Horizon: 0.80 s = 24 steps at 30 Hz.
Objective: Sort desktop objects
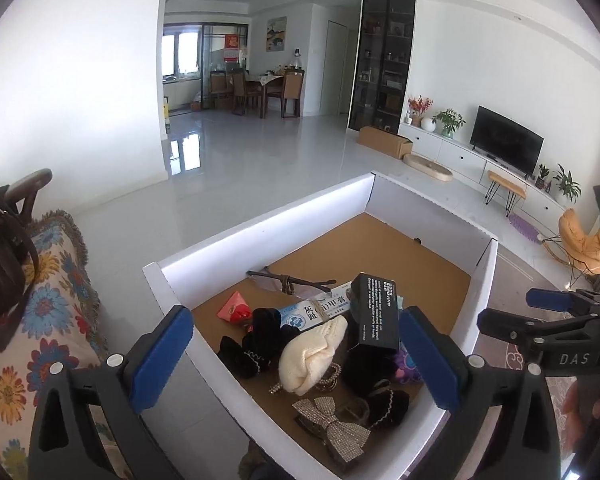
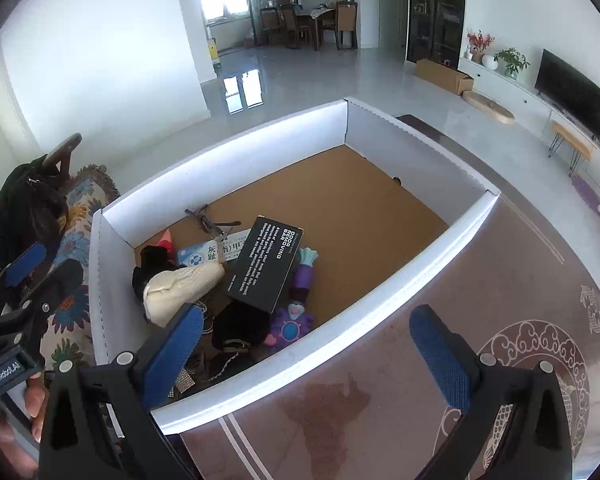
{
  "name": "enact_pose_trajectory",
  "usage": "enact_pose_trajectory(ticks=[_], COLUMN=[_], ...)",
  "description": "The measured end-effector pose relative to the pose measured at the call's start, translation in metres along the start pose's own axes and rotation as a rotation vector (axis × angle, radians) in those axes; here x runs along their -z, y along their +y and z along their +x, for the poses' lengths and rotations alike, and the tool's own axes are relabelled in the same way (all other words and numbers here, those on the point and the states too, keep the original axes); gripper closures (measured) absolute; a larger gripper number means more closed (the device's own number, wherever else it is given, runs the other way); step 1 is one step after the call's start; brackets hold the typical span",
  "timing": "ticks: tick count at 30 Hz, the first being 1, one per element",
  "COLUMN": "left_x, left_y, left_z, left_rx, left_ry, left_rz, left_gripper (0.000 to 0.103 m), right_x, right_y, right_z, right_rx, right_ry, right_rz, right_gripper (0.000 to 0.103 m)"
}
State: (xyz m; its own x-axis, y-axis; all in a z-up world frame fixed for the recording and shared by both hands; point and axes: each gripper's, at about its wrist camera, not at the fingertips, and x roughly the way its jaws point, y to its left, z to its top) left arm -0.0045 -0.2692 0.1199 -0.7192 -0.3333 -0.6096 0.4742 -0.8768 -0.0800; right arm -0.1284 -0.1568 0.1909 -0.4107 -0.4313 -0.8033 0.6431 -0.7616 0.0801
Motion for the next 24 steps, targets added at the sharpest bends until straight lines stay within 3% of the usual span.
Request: enact_pose_trajectory(ticks=[13,17,24], left_x=[0.000,0.001,0.007], left_y=[-0.008,-0.011,-0.012], left_z=[-0.017,-0.013,-0.011], left_rx=[-0.060,-0.108,-0.128], left_ry=[-0.018,0.031,0.029], left_rz=[-0.002,0.018,0.020], left_gripper=[0.000,0.000,0.000], right_x=[-0.004,-0.003,0.001], right_y=[0.012,0.011,0.012], right_z=[0.011,0.012,0.016], right_rx=[-0.025,-0.023,-0.021], right_ry=[0.005,0.010,0.020], right_rz=[-0.008,-0.006,-0.018], right_gripper=[0.000,0.000,0.000])
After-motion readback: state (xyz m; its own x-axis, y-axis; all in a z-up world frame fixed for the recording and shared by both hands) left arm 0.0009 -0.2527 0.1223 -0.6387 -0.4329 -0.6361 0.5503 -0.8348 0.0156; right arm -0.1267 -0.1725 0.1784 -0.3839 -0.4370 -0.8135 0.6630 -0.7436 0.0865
